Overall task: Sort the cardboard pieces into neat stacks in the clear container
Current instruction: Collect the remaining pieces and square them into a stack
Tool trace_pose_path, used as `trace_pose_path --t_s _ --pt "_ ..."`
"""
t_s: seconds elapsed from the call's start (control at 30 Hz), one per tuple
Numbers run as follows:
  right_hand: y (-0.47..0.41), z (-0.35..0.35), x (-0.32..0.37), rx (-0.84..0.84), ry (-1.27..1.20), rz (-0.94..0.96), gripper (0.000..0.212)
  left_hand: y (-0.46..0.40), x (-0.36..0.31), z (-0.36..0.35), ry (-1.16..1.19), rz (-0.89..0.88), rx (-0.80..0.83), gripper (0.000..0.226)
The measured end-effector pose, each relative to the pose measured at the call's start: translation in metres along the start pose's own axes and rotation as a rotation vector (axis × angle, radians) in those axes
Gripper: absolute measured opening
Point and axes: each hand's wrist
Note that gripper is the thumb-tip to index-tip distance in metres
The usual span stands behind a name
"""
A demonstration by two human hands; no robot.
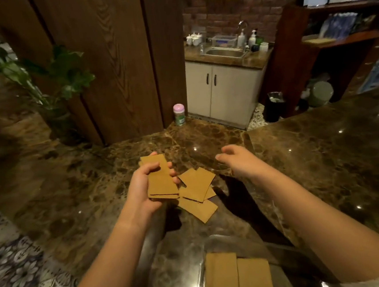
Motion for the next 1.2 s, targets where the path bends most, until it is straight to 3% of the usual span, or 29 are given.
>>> trace_pose_path --t_s 0.07,0.17,0.37,0.5,0.57,0.67,0.73,0.83,1.0,1.13,1.2 --pt "-0.016 -0.009 -0.012 0.114 0.186 -0.071 0.065 -0.004 -0.007 0.021 -0.031 -0.008 -0.066 0.038" --pt "-0.038 -0.032 -0.023 0.212 0.313 -0.124 0.088 -0.009 -0.007 0.036 -0.107 0.034 -0.118 0.033" --pt "-0.059 -0.069 -0.027 0.319 0.63 0.093 0.121 -0.02 0.02 0.038 -0.222 0.143 -0.131 0.036" --pt "-0.067 -0.076 -0.024 0.365 0.803 0.111 0.133 -0.024 0.028 0.04 -0.158 0.117 -0.127 0.038" --pt "-0.07 -0.076 -0.02 0.379 0.883 0.05 0.123 -0.026 0.029 0.041 -0.129 0.101 -0.137 0.04" --pt "-0.074 -0.065 -0.016 0.363 0.741 0.027 0.062 -0.028 0.028 0.04 -0.11 0.084 -0.174 0.037" --pt "-0.073 -0.057 -0.015 0.401 0.604 0.021 0.043 -0.029 0.028 0.039 -0.1 0.081 -0.203 0.032" --pt "-0.063 -0.043 -0.012 0.46 0.356 -0.047 0.033 -0.029 0.029 0.036 -0.104 0.077 -0.235 0.029" --pt "-0.035 -0.004 0.005 0.352 0.038 -0.117 0.024 -0.022 0.023 0.024 -0.081 0.027 -0.194 0.034" --pt "0.002 0.025 0.028 0.175 -0.208 -0.108 0.017 -0.006 0.012 -0.013 -0.089 0.031 -0.015 0.037" --pt "0.023 0.04 0.041 0.168 -0.32 -0.065 0.031 0.004 0.005 -0.04 -0.088 0.042 0.138 0.043"
Point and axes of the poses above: each hand's wrist, its own y-axis away from the middle knuckle, its own z-axis out of the back of the hand, x = y × z, and after that the axes turned 9 degrees about -y, right-handed
